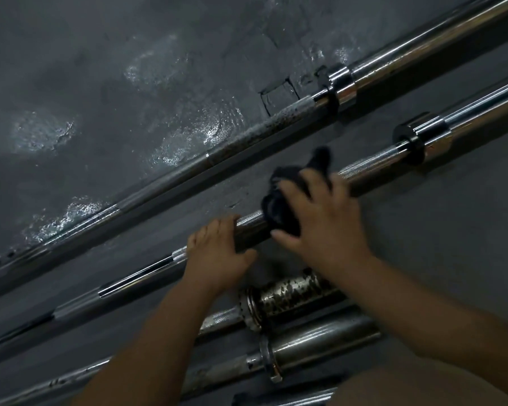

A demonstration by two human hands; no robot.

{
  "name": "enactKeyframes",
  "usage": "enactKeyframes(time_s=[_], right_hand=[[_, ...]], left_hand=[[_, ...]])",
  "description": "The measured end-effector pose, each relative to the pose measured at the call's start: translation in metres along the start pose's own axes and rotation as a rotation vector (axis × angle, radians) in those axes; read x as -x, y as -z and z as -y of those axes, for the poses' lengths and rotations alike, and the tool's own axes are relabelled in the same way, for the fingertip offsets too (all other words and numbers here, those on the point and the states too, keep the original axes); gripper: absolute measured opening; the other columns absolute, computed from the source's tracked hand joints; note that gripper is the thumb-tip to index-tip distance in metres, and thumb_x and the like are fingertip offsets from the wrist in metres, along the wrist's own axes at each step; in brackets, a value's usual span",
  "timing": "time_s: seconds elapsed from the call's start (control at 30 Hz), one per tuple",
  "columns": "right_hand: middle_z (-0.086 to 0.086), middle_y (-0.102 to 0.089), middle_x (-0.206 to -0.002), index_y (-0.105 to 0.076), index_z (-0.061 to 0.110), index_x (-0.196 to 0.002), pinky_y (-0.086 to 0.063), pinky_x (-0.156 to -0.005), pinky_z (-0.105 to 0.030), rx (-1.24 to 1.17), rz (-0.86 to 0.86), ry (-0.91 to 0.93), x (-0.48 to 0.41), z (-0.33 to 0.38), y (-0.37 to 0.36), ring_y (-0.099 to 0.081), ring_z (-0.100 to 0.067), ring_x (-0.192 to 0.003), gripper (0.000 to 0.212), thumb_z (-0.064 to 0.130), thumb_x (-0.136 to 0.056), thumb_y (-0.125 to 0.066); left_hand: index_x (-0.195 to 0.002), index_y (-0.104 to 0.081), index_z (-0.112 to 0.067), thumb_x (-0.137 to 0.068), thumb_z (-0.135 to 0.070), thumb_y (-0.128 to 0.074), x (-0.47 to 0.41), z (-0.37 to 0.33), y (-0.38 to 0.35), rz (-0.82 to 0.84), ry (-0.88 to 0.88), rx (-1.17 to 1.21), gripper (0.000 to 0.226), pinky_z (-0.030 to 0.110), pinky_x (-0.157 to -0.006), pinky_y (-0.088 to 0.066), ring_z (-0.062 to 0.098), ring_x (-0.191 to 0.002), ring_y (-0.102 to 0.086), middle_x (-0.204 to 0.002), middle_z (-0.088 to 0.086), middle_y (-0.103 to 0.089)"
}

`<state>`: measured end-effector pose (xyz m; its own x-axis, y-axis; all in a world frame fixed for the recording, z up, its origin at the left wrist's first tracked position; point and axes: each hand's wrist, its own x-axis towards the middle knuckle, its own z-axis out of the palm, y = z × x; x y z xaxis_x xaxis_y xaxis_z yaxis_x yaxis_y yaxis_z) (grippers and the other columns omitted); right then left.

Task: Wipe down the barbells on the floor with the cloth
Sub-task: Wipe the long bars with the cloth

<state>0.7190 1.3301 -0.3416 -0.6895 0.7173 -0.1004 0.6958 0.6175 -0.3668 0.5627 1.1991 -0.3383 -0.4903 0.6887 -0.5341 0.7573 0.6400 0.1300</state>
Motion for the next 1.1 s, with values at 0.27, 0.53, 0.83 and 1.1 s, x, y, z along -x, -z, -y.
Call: enactKeyframes(time_s=[0.27,0.53,0.83,1.1], right_hand=[[-0.010,-0.050,-0.131,-0.058,0.026,-0.130,-0.040,-0.098,-0.042,-0.173,-0.209,-0.199,-0.020,-0.081,0.030,-0.046,-0.039,-0.117,0.054,0.026,-0.077,-0.066],[-0.004,-0.051,-0.133,-0.055,0.029,-0.133,-0.055,-0.084,-0.045,-0.256,0.062,0.245,0.009,0.024,-0.008,-0.049,-0.032,-0.114,0.061,0.038,-0.073,-0.055],[-0.011,-0.048,-0.137,-0.055,0.026,-0.133,-0.041,-0.099,-0.043,-0.147,-0.261,-0.200,-0.049,-0.040,0.011,-0.044,-0.040,-0.120,0.055,0.030,-0.077,-0.058],[-0.011,-0.051,-0.134,-0.060,0.026,-0.131,-0.048,-0.097,-0.046,-0.239,-0.114,0.139,-0.057,-0.003,-0.002,-0.047,-0.039,-0.118,0.058,0.027,-0.073,-0.061]], left_hand=[[-0.152,-0.018,-0.025,-0.069,-0.060,-0.034,0.033,-0.009,-0.019,-0.065,-0.004,0.030,0.092,0.045,-0.121,-0.010,0.025,-0.141,-0.024,-0.152,0.004,-0.031],[-0.143,-0.029,-0.025,-0.075,-0.056,-0.020,0.026,-0.016,-0.029,-0.089,0.042,0.132,0.075,0.046,-0.116,-0.008,0.022,-0.133,-0.024,-0.142,0.003,-0.035],[-0.151,-0.025,-0.014,-0.074,-0.041,-0.049,-0.006,-0.031,-0.014,-0.293,0.048,0.149,0.086,0.045,-0.121,-0.004,0.030,-0.146,-0.018,-0.155,0.009,-0.029],[-0.142,-0.045,-0.012,-0.066,-0.050,-0.041,-0.036,0.022,0.026,-0.215,-0.113,0.331,0.086,0.039,-0.108,-0.037,0.027,-0.128,-0.048,-0.140,0.009,-0.052]])
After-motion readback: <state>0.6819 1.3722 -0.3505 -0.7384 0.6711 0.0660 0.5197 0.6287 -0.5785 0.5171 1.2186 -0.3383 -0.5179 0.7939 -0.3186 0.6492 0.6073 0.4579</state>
